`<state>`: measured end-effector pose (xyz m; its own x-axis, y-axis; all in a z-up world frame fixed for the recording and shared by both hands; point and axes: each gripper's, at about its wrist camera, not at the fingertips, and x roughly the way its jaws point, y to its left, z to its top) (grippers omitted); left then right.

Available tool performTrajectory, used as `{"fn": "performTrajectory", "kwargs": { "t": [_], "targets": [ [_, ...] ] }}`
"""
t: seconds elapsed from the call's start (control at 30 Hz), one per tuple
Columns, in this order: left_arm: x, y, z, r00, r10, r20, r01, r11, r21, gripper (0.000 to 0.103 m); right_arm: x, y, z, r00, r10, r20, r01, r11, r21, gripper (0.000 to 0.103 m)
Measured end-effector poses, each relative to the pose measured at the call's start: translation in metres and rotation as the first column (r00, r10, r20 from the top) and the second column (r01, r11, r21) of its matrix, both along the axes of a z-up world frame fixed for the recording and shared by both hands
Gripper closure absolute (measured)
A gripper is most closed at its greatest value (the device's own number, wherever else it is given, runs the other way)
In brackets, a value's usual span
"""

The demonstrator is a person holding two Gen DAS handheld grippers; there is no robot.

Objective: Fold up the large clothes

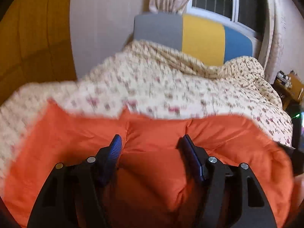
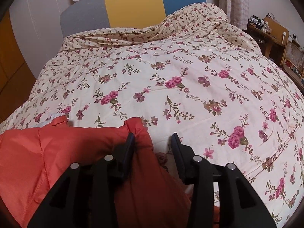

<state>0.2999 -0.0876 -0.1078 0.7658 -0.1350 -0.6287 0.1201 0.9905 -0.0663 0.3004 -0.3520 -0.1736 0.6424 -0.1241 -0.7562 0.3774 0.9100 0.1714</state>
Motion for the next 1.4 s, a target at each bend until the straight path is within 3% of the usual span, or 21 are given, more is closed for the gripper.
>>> {"fn": "performTrajectory", "kwargs": {
  "t": [0.2,0.33,0.4,0.5,0.63,0.77,0.87,0.97,1.17,1.3,1.4],
  "targets": [
    [0.006,-0.002,-0.020,1.000,-0.007,-0.004,0.007,1.000,-0.014,0.037,-0.002,-0.002,0.000,1.000,-0.001,0.009,0.001,1.000,0.014,0.062],
    [0.007,0.004,-0.024,1.000,-0.012,-0.026,0.010,0.999,-0.049,0.036,-0.024,0.003,0.027,0.993,0.013,0.114,-0.013,1.000,-0.006,0.056],
    [0.009,0.005,-0.026,1.000,-0.011,-0.030,0.010,0.999,-0.050,0.036,-0.055,0.019,0.056,0.967,0.057,0.247,-0.055,0.998,-0.016,0.055],
    [0.009,0.004,-0.026,0.999,-0.011,-0.031,0.009,0.999,-0.051,0.036,-0.082,0.055,0.083,0.919,0.194,0.343,-0.193,0.980,-0.037,0.055],
    [0.009,0.006,-0.025,0.999,-0.012,-0.031,0.010,0.998,-0.058,0.036,-0.067,0.114,0.087,0.872,0.389,0.296,-0.370,0.921,-0.122,0.058],
    [0.011,0.009,-0.025,0.999,-0.015,-0.034,0.012,0.997,-0.081,0.036,-0.028,0.136,0.051,0.902,0.403,0.157,-0.387,0.914,-0.122,0.057],
    [0.013,0.012,-0.025,0.999,-0.017,-0.035,0.013,0.994,-0.105,0.035,-0.017,0.130,0.026,0.913,0.372,0.167,-0.365,0.928,-0.071,0.057],
    [0.015,0.010,-0.025,0.999,-0.014,-0.035,0.010,0.995,-0.101,0.034,-0.014,0.132,0.015,0.923,0.351,0.159,-0.340,0.936,-0.095,0.057],
    [0.015,0.006,-0.023,0.998,-0.017,-0.052,0.013,0.998,-0.068,0.030,-0.015,0.123,0.015,0.921,0.358,0.156,-0.352,0.934,-0.069,0.055],
    [0.006,0.010,-0.007,0.994,-0.057,-0.097,0.057,0.998,-0.001,0.015,-0.038,0.101,0.033,0.915,0.339,0.218,-0.350,0.936,0.013,0.050],
    [-0.009,0.033,0.015,1.000,-0.007,-0.030,0.008,0.999,0.038,0.011,-0.061,0.074,0.047,0.934,0.263,0.240,-0.281,0.959,0.040,0.050]
  ]
}}
